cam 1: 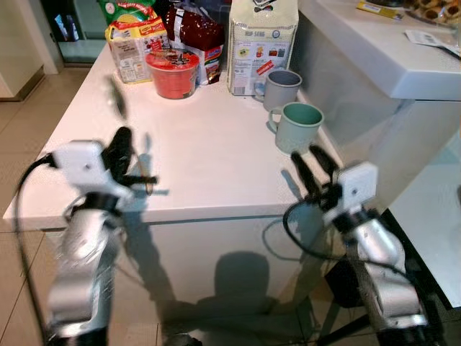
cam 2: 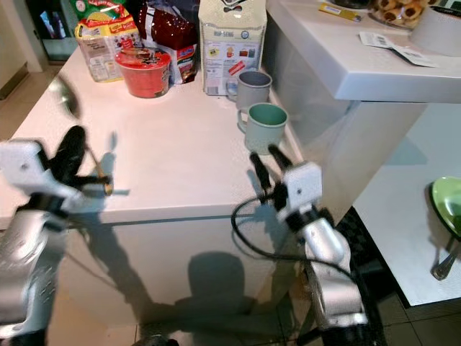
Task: Setting the table
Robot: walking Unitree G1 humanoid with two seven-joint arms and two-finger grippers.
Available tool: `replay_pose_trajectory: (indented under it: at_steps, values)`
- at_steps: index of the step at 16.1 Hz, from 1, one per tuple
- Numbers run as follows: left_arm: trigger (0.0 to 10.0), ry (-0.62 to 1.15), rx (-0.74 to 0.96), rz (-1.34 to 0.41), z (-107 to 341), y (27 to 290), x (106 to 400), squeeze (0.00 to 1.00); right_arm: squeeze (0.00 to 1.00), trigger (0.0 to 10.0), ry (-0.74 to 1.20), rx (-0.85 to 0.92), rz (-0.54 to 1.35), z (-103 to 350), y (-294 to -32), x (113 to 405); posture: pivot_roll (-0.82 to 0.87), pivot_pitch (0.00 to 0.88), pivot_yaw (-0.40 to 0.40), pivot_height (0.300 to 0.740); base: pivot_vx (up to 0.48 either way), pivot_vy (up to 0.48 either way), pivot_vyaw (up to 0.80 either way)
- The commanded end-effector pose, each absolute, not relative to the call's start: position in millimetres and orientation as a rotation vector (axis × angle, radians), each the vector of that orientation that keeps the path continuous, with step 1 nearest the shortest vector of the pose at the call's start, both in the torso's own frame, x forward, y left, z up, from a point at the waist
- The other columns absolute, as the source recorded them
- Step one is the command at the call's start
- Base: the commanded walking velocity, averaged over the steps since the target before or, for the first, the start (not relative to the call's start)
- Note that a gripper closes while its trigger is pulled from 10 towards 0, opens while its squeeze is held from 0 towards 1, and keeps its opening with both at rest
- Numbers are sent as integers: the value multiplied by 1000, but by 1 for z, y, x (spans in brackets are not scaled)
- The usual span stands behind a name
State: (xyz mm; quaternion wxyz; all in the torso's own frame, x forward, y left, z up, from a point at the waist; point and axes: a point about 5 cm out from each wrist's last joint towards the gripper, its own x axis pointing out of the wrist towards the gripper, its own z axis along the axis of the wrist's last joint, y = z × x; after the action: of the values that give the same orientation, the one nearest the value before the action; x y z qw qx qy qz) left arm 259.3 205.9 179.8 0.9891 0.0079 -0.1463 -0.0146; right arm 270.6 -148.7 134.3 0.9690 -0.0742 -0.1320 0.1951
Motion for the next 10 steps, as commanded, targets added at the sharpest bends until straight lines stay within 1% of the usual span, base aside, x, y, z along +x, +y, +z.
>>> replay_pose_trajectory:
  at_steps: [1, 2, 4, 7, 10]
  values:
    - [0, -161, 25, -16, 153, 216, 253, 0, 0, 10000, -234, -182, 394, 124, -156, 268, 91, 0, -37, 740, 0, 0, 0]
    - [0, -137, 44, 8, 147, 227, 248, 0, 0, 10000, -210, -197, 394, 118, -161, 265, 96, 0, -39, 740, 0, 0, 0]
    - [0, -149, 49, 26, 150, 230, 248, 0, 0, 10000, -213, -206, 394, 119, -163, 266, 98, 0, -42, 740, 0, 0, 0]
    - [0, -188, 64, -8, 158, 221, 246, 0, 0, 10000, -233, -227, 397, 120, -166, 268, 102, 0, -48, 740, 0, 0, 0]
    - [0, -162, 58, -77, 155, 207, 251, 0, 0, 10000, -231, -227, 411, 118, -163, 268, 99, 0, -47, 740, 0, 0, 0]
